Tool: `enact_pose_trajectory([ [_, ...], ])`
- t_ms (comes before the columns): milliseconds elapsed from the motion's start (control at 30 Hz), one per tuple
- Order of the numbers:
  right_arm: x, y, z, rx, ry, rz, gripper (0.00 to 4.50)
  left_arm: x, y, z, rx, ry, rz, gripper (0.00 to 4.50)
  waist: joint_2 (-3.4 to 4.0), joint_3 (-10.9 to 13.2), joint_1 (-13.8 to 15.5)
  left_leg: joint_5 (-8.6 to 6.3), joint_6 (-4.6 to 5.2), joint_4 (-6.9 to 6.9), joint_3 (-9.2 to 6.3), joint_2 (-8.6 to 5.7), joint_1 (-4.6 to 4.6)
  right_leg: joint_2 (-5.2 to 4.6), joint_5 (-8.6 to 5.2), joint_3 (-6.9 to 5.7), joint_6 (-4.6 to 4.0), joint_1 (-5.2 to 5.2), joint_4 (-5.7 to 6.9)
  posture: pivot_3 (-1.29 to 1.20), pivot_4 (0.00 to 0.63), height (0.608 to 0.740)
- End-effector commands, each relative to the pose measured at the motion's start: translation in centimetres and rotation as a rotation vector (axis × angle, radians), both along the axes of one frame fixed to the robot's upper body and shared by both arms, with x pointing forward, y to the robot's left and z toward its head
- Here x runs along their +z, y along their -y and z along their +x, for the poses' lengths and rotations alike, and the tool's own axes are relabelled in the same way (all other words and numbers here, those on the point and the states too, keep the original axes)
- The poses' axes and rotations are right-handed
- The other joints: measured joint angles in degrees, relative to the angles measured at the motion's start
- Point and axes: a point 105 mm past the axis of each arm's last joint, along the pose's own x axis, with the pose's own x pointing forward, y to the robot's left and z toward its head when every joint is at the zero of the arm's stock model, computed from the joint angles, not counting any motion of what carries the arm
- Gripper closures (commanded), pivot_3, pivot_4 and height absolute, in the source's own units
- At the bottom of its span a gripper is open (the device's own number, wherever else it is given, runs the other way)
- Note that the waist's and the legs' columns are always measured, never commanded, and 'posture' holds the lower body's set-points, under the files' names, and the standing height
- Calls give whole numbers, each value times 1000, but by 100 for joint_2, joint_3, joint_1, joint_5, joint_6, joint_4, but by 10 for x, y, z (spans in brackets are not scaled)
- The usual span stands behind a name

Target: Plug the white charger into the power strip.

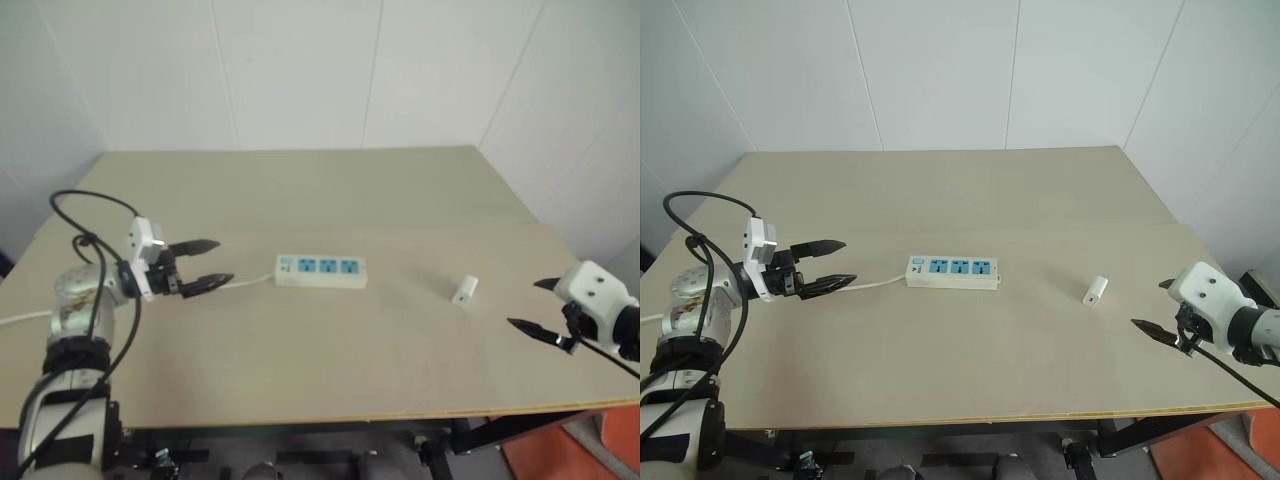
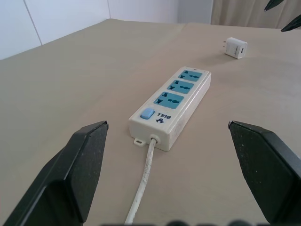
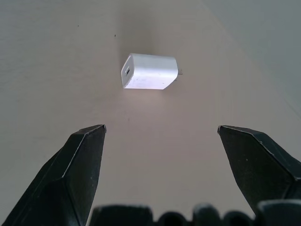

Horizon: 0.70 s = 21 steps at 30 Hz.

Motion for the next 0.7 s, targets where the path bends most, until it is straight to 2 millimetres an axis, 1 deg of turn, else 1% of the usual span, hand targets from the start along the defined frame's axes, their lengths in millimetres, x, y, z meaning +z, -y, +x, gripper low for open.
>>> enact_pose_trajectory([
  [33,19,1,0,1,68,-27,0,6,1,3,16,48,19,46,0,0,0,0,0,0,0,0,0,0,0,0,0,0,0,0,150,740],
  [300,18,-4,0,7,75,-24,0,2,0,2,11,37,34,46,0,0,1,0,0,0,0,0,-1,0,0,0,0,0,0,0,150,740],
  [367,18,-5,0,8,77,-22,0,2,-1,3,24,47,40,46,0,0,1,0,0,0,0,0,-1,0,0,0,0,0,0,0,150,740],
  [433,19,-8,0,13,80,-16,0,1,-2,9,60,60,52,46,0,0,0,0,0,0,0,0,0,0,0,0,0,0,0,0,150,740],
  [567,26,-35,2,85,99,25,0,-16,-1,24,115,21,91,46,0,0,7,0,0,1,-1,-1,3,0,0,0,0,2,3,0,150,740],
  [700,36,-72,4,176,139,52,0,-35,10,33,105,-34,150,46,0,0,0,0,0,1,-1,-2,1,0,0,0,0,2,1,0,150,740],
])
